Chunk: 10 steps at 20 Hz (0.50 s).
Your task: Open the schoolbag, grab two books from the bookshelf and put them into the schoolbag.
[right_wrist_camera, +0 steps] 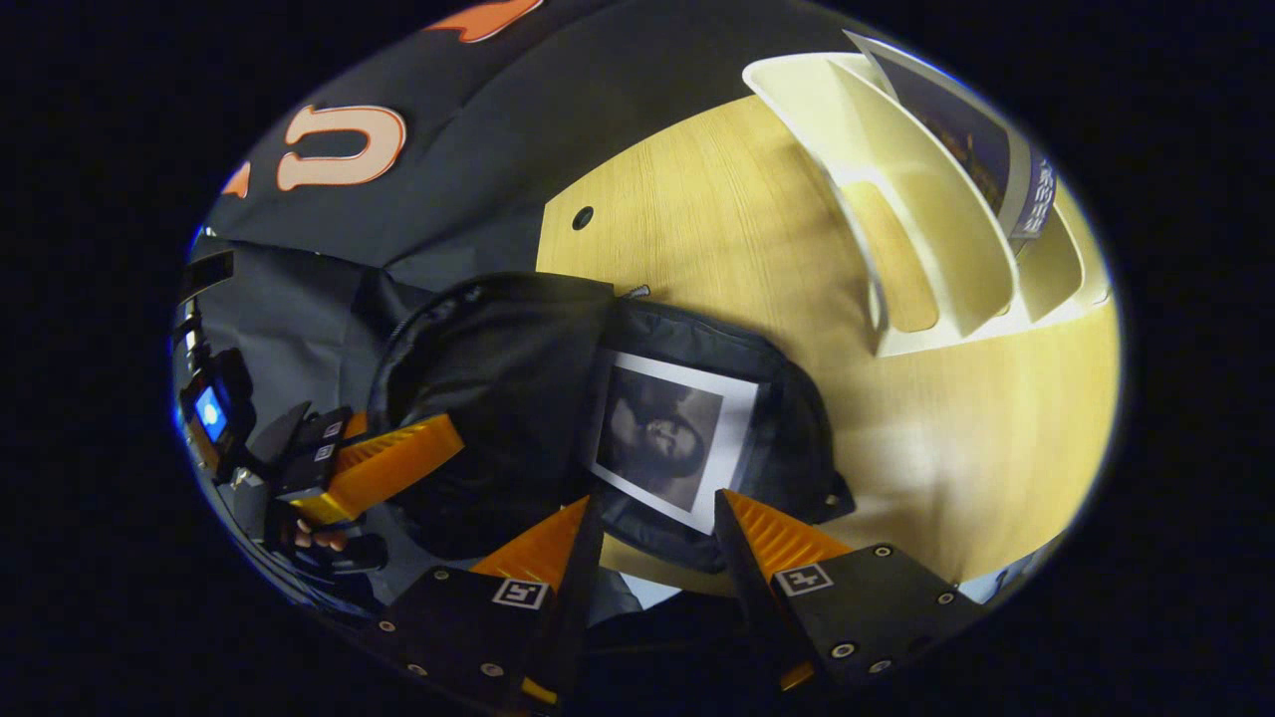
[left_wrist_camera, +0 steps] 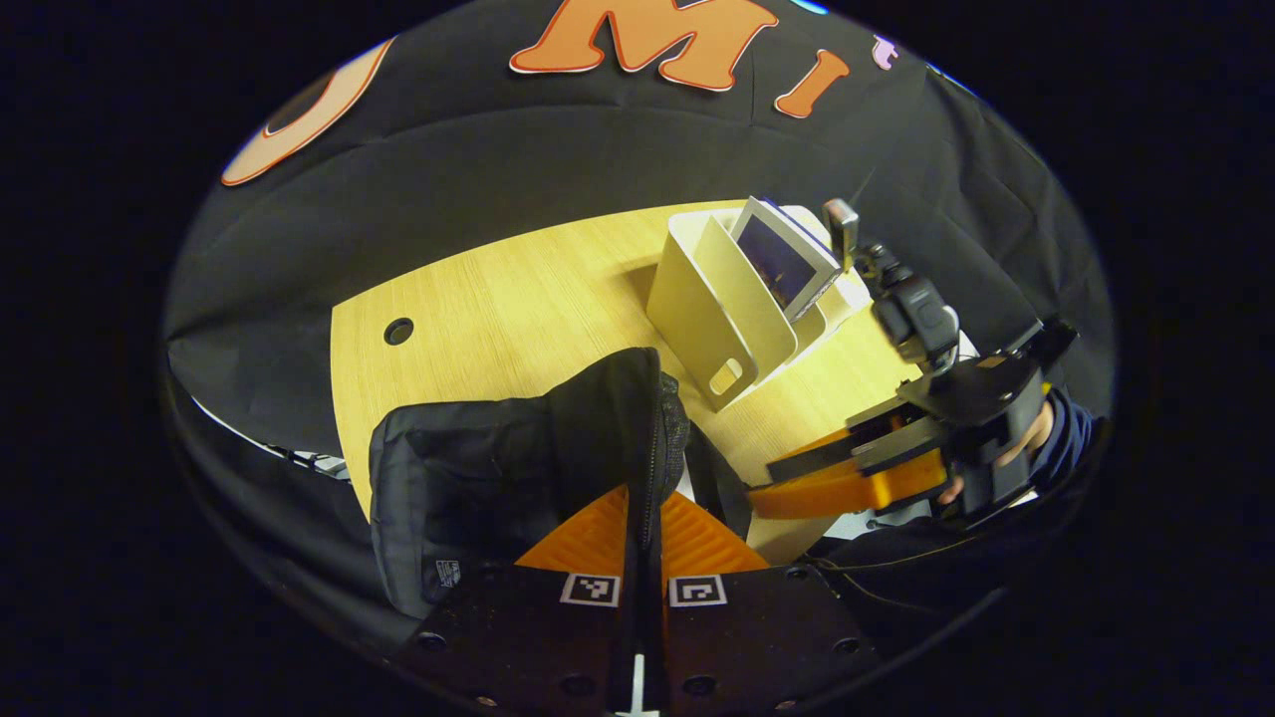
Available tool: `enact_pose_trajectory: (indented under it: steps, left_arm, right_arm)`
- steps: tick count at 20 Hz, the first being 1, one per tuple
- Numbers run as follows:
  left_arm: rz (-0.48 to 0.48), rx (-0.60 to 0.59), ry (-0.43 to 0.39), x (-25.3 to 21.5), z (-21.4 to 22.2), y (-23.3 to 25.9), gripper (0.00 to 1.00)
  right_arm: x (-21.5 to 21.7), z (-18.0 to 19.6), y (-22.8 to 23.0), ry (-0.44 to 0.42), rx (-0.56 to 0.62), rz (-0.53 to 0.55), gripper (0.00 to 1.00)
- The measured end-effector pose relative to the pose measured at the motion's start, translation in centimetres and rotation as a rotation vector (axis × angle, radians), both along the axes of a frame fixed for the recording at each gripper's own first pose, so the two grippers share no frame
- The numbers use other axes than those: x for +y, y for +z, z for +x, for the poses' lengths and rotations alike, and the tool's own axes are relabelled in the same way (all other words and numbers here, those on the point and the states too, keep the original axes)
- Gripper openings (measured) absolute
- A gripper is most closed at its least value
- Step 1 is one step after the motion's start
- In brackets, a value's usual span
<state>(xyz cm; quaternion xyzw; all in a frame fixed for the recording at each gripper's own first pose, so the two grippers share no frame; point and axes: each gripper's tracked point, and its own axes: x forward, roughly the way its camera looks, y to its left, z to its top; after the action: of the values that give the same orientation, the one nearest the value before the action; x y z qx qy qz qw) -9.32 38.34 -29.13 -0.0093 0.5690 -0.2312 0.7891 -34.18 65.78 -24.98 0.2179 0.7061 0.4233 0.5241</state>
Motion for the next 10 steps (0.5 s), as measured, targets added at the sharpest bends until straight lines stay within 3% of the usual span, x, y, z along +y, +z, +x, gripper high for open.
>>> enact_pose_trajectory:
  steps: [1, 2, 10]
  left_arm:
    - [0.002, -0.001, 0.003, -0.1, 0.1, -0.1, 0.04]
    - [0.002, 0.003, 0.007, 0.0, 0.0, -0.1, 0.04]
    - [-0.010, 0.028, 0.062, -0.3, 0.1, -1.2, 0.04]
  right_arm:
    - [-1.3, 1.1, 0.6, 0.011, -0.034, -0.004, 0.84]
    - [-2.7, 2.7, 0.6, 0.016, -0.077, -0.025, 0.67]
    - [-11.7, 13.7, 2.0, 0.042, -0.236, -0.194, 0.69]
